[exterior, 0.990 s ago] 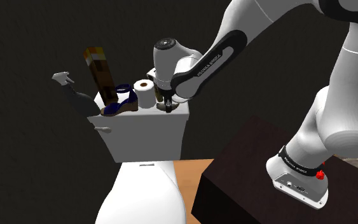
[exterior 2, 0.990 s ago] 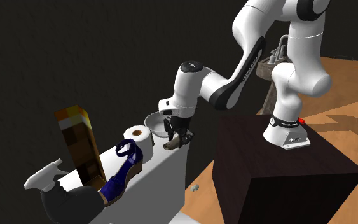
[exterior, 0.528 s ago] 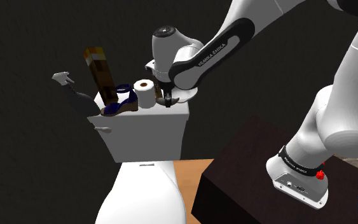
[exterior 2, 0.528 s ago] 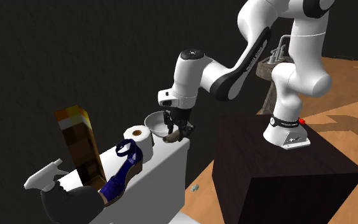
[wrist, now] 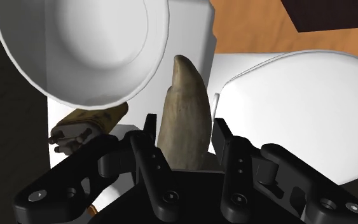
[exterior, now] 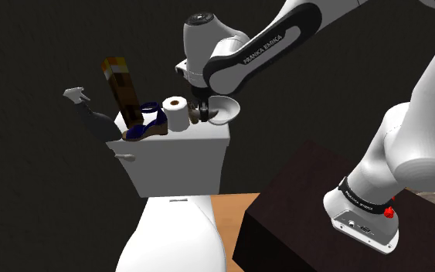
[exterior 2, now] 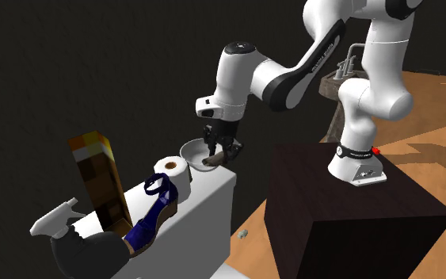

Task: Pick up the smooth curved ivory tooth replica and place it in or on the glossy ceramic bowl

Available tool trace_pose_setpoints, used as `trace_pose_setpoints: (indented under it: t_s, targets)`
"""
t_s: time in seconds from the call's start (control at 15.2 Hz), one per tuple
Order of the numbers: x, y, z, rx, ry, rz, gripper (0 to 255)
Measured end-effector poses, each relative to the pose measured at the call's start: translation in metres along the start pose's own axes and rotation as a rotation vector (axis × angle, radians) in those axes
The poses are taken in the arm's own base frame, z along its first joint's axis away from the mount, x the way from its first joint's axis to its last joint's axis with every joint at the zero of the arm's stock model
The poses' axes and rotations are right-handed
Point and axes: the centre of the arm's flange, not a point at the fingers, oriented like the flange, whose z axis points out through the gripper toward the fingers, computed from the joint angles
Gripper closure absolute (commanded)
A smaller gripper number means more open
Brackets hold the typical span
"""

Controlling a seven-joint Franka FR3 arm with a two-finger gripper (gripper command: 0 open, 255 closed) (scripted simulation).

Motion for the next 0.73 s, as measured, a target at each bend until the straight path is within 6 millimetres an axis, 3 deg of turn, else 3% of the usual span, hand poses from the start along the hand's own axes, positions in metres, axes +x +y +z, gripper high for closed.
trace_pose_setpoints:
  t_s: [0.4, 0.73]
  targets:
    - [-0.001, 0.006, -0.029, 0.0, 0.0, 0.0, 255]
    - [-0.03, 0.049, -0.025, 0.0, -0.001, 0.002, 255]
